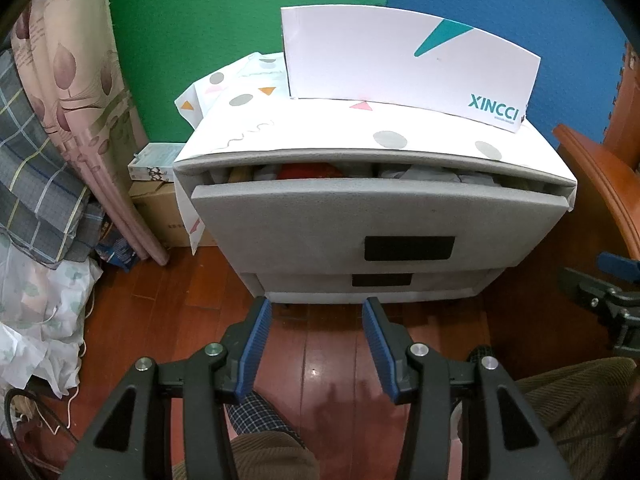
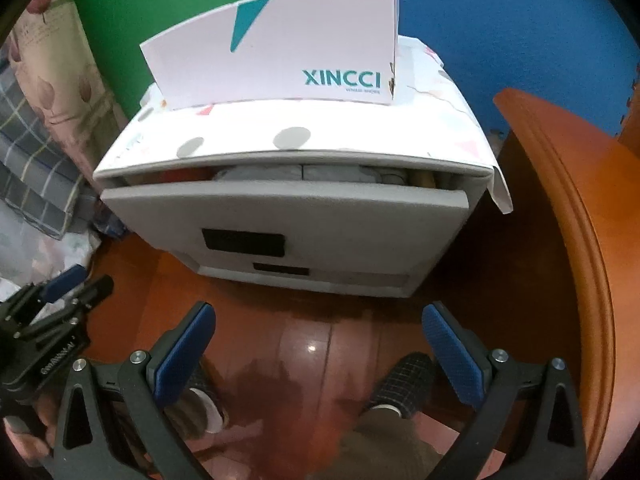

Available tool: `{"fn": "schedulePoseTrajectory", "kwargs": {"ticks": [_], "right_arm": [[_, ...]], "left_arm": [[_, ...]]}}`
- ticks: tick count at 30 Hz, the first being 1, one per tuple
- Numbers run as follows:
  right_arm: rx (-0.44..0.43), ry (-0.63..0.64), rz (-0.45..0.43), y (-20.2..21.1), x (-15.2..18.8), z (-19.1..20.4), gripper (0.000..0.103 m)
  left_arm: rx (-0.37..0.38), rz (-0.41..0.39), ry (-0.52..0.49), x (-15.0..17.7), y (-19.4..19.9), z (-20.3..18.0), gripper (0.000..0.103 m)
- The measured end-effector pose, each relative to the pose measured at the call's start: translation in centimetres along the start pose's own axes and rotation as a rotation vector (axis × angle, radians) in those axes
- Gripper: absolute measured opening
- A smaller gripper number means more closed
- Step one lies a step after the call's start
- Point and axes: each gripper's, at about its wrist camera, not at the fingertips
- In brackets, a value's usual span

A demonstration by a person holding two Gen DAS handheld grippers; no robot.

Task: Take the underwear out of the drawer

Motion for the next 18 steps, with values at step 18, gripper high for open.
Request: {"fn": "schedulePoseTrajectory", "kwargs": {"ticks": [18], "right_arm": [[-0.027, -0.049, 0.014, -0.8, 0.3, -0.9, 0.102]], "left_arm": [[-0.005, -0.073, 0.002, -0.3, 0.9, 0.0, 0.048]]}}
Point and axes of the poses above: each gripper's, at about its wrist camera, not at the fingertips, and y roughly against the way its jaws point, z to its left, x to its underside, and after that the axes turned 14 degrees about -y, right-handed
